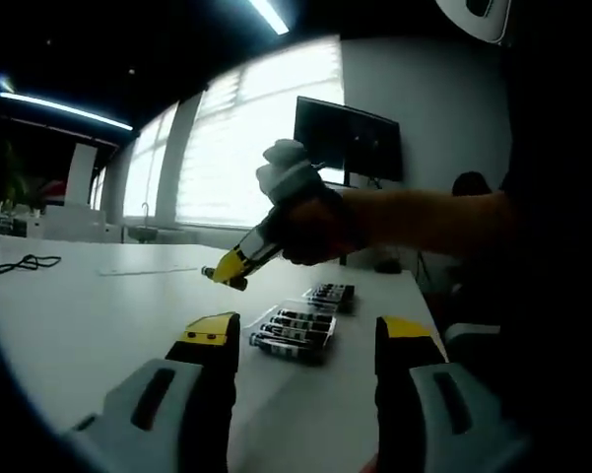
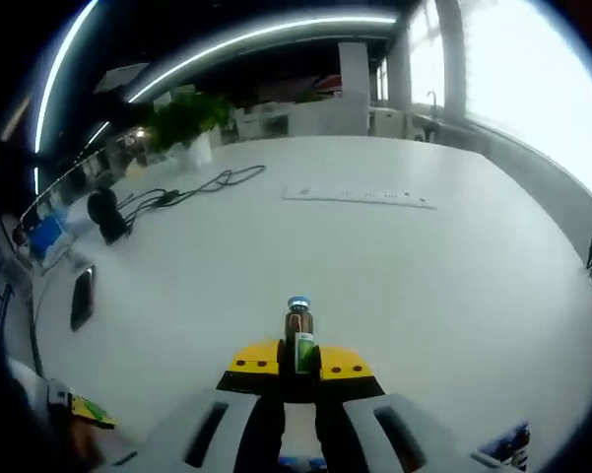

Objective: Grip medicine bottles put into box

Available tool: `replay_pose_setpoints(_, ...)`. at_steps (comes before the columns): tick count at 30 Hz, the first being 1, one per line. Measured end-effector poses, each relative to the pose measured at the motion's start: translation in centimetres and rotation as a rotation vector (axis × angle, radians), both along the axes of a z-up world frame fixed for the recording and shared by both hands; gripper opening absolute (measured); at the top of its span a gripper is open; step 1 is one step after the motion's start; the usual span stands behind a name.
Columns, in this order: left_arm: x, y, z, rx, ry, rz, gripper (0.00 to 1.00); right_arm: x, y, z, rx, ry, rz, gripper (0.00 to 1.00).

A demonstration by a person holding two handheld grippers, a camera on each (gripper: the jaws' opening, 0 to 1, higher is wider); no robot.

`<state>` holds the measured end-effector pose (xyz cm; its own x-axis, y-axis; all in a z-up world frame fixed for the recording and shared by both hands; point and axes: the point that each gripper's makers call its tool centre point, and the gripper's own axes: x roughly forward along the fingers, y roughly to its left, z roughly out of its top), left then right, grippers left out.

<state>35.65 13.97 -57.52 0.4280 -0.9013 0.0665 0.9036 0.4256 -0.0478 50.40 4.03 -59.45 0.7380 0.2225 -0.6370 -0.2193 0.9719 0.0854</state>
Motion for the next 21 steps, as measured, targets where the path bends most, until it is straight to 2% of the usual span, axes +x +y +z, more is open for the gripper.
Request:
replay_pose_setpoints(11, 0.1, -0.2, -0.3, 0.016, -0.005, 0.0, 0.47, -3.5, -2.7, 1.1, -0.013, -0.038, -0.037, 0.07)
replay_pose_setpoints(21, 0.1, -0.2, -0.3, 0.024, -0.01, 0.007, 0.47, -5.9, -4.7, 0.7, 0.001, -0.044, -0.073, 0.07)
